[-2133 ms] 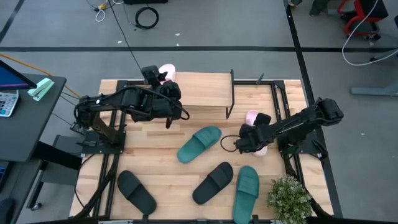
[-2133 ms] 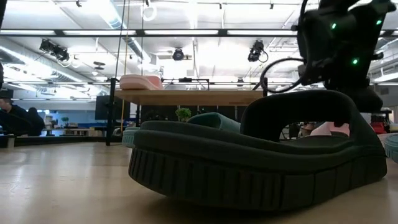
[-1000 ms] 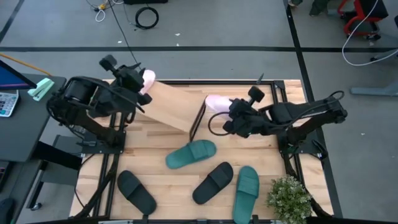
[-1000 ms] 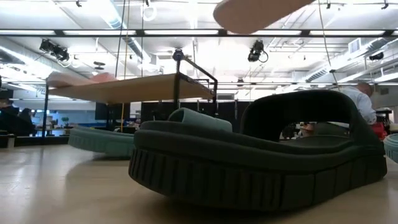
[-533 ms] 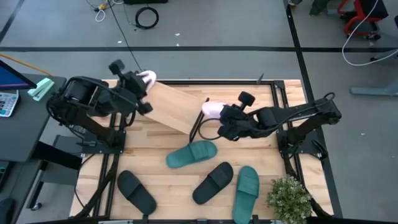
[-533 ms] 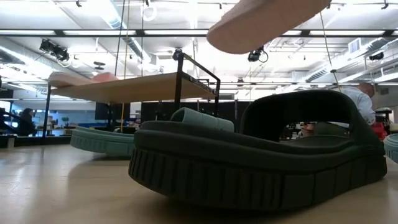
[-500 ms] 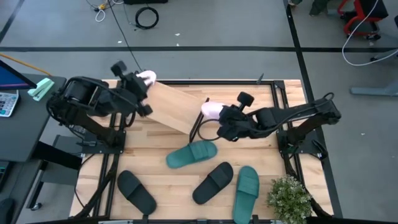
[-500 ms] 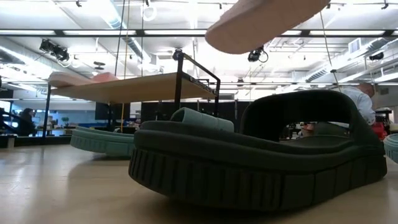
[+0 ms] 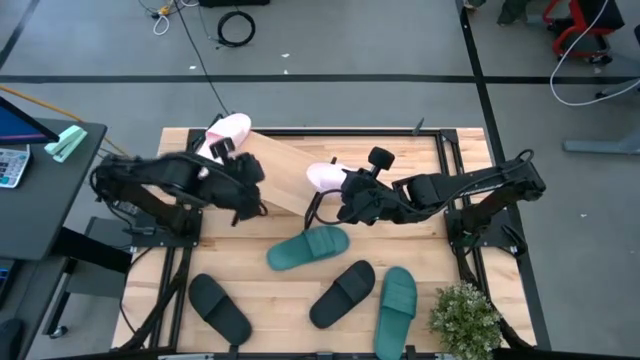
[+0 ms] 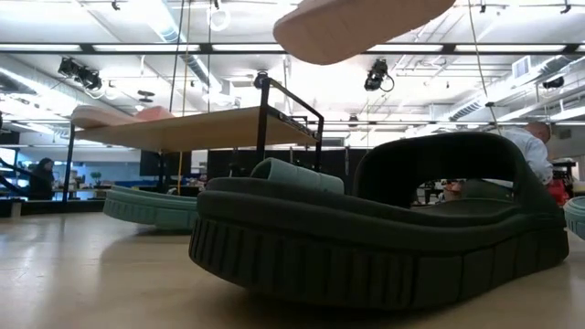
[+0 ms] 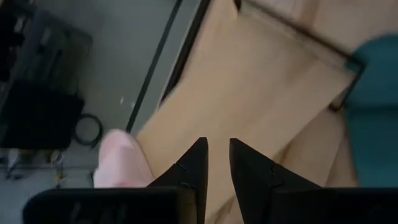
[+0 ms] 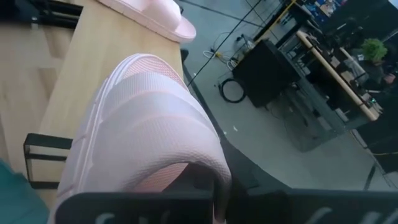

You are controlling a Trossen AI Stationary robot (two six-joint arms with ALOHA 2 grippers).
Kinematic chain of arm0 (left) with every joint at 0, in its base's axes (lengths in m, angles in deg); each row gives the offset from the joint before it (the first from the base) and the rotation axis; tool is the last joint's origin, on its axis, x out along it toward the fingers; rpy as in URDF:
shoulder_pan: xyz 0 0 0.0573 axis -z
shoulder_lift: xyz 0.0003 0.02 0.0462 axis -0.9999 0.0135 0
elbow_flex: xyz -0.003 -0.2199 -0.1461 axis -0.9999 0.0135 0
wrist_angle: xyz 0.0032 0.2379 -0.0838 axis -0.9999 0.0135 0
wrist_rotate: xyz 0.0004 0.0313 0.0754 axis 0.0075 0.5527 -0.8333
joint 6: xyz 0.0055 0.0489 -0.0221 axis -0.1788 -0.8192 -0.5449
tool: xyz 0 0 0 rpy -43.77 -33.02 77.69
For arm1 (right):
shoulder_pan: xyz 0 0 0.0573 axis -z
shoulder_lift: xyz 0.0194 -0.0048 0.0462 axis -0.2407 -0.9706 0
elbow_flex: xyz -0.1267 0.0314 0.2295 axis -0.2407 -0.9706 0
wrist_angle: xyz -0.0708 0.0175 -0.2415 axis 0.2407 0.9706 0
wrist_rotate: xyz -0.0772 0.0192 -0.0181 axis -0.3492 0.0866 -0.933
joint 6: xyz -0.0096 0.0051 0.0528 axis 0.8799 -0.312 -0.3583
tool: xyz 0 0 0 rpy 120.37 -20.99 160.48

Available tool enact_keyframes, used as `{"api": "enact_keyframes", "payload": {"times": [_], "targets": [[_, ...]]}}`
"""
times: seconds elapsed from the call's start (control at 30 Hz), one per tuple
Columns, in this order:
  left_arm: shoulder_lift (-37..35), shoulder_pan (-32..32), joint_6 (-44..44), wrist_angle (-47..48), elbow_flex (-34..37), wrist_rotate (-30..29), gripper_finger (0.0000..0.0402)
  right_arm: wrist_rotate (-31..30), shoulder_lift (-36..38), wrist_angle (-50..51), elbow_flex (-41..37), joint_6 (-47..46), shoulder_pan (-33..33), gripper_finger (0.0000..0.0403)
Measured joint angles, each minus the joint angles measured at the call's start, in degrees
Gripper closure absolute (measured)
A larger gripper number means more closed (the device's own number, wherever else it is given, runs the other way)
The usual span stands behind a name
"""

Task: Pick and place slides into the shelf
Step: Put the pink slide on the shelf

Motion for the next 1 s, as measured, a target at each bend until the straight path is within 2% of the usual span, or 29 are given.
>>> {"api": "enact_keyframes", "payload": {"times": [0.23,0.33,0.43,0.57,0.7,0.87,1.0], "targets": [[0.02,1.21,1.12,-8.75,14.78,6.77,0.0353,1.57,0.00,0.11,0.00,0.62,0.00,0.0395],[0.00,1.70,0.97,-15.63,19.86,8.95,0.0374,1.48,0.00,0.09,0.00,0.72,0.04,0.0395],[0.00,0.96,-0.61,-22.73,24.77,14.15,0.0395,-0.06,0.00,0.10,0.00,1.13,0.11,0.0395],[0.00,-0.40,-0.88,-32.02,30.90,15.19,0.0391,-1.97,0.00,0.07,0.01,2.03,0.11,0.0395],[0.00,-1.44,-0.89,-34.62,33.78,15.60,0.0396,-2.03,0.00,0.07,0.02,2.16,0.11,0.0395],[0.00,-1.68,-1.20,-35.88,34.05,20.04,0.0393,-2.59,0.00,0.07,0.04,2.65,0.11,0.0395],[0.33,-2.51,-2.39,-36.72,34.05,20.27,0.0397,-2.64,0.00,0.07,0.04,2.73,0.11,0.0395]]}}
